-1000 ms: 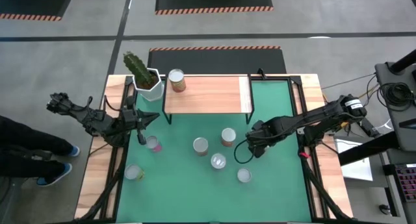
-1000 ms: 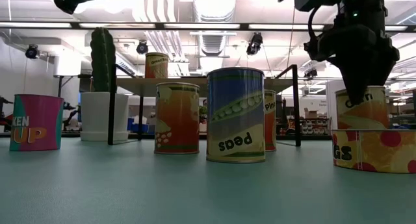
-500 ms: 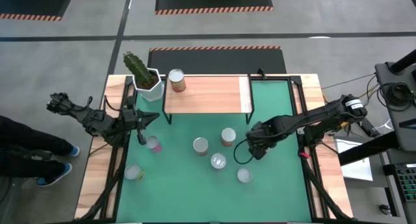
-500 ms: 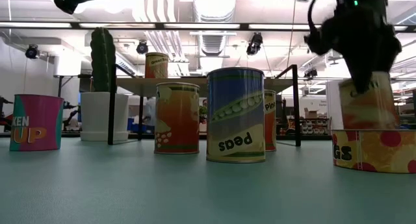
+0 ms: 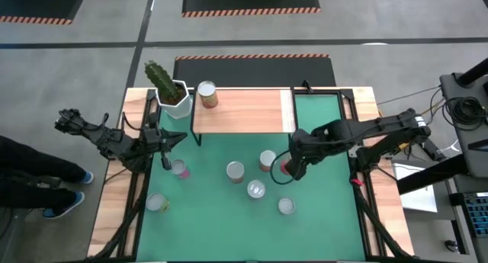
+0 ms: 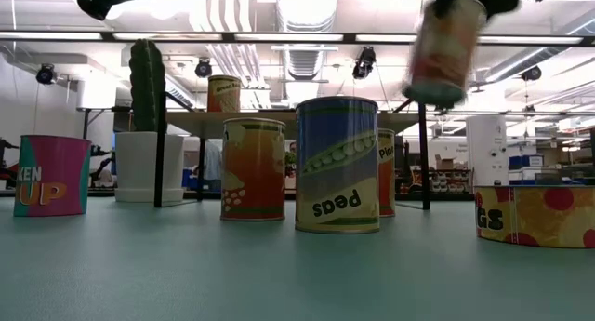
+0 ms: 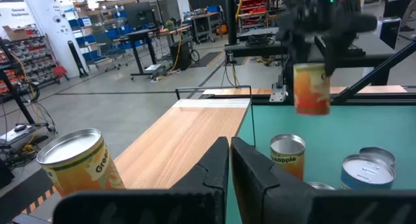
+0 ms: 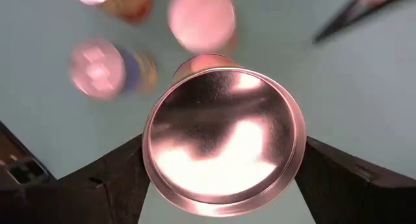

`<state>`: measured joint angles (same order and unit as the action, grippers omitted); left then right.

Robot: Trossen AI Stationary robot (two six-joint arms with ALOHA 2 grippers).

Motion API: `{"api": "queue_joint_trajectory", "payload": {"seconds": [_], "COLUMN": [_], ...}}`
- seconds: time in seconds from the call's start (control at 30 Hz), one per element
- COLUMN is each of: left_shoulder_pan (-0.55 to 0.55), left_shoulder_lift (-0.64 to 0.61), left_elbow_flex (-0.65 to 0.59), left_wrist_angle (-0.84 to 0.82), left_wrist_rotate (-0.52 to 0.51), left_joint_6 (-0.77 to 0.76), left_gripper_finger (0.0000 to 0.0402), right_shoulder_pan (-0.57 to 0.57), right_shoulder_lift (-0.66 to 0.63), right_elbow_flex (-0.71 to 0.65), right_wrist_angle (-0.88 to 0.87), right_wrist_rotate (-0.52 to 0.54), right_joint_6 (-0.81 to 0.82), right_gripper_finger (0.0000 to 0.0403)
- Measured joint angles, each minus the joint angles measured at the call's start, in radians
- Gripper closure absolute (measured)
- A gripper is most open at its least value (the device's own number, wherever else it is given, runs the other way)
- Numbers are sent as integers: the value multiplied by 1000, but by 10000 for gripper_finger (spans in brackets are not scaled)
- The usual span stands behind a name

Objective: Pick and place cans onto a shelf
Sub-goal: Put the right canned corn on the shelf

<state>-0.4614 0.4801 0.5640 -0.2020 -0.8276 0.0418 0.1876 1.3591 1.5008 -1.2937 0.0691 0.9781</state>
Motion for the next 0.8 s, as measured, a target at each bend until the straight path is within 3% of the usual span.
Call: {"api": "queue_joint_trajectory", "payload": {"seconds": [0.2,0.6,0.8], "left_shoulder_pan": [0,0,0], "left_shoulder_lift": [1,2,2], "left_elbow_flex": [0,0,0], "left_wrist_angle": [0,0,0], "left_wrist_rotate": [0,0,0], "left_joint_6": [0,0,0], "left_gripper_finger": [402,402,402], "right_shoulder_pan": [-39,-207,-297], "right_shoulder_lift": [50,313,426], "right_elbow_flex": [153,547,721], "right_wrist_angle": [-1,-197,-204], "right_wrist_rotate": [83,62,63], "right_joint_6": [-113,-438,-604], "right_gripper_finger": [91,90,90]}}
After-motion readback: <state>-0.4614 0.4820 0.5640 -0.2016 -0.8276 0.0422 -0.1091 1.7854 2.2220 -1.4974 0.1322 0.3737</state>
